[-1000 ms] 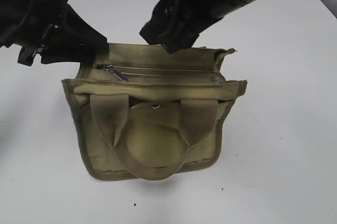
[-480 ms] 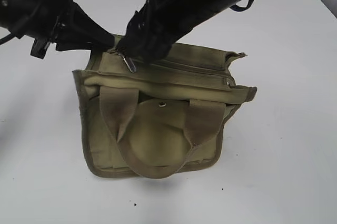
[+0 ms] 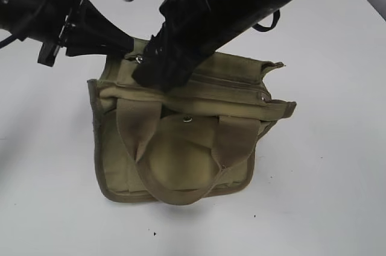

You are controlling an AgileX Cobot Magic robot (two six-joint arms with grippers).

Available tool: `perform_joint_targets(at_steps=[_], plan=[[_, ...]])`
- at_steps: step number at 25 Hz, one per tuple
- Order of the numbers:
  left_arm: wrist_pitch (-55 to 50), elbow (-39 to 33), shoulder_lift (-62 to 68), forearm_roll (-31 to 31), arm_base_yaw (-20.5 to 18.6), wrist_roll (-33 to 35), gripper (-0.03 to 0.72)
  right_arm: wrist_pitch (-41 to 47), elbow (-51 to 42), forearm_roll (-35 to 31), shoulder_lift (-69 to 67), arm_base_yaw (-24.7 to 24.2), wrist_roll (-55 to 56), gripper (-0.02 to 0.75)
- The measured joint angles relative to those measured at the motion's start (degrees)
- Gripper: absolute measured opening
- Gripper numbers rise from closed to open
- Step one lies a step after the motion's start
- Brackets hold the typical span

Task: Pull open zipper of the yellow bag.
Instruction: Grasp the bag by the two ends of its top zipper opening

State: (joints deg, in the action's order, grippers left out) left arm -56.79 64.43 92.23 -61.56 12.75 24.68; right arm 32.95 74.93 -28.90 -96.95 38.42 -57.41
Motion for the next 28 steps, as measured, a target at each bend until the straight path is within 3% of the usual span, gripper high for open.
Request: perform_joint_targets(at_steps=[8,22,28], plan=[[-1.31,0.0,0.0,-1.52,0.0,0.0,0.0,-1.68,0.0,0.16,-2.45,0.0,-0.04,0.333],[-2.0,0.0,0.0,-2.48,0.0,0.0,0.0,0.34,0.07,0.28,-2.45,0.0,-0.29,0.015],[-2.35,0.0,0.0,-2.48,0.0,0.3,0.0,1.95,0.32,0.52,-2.45,-0.11,-0.33,0.002]])
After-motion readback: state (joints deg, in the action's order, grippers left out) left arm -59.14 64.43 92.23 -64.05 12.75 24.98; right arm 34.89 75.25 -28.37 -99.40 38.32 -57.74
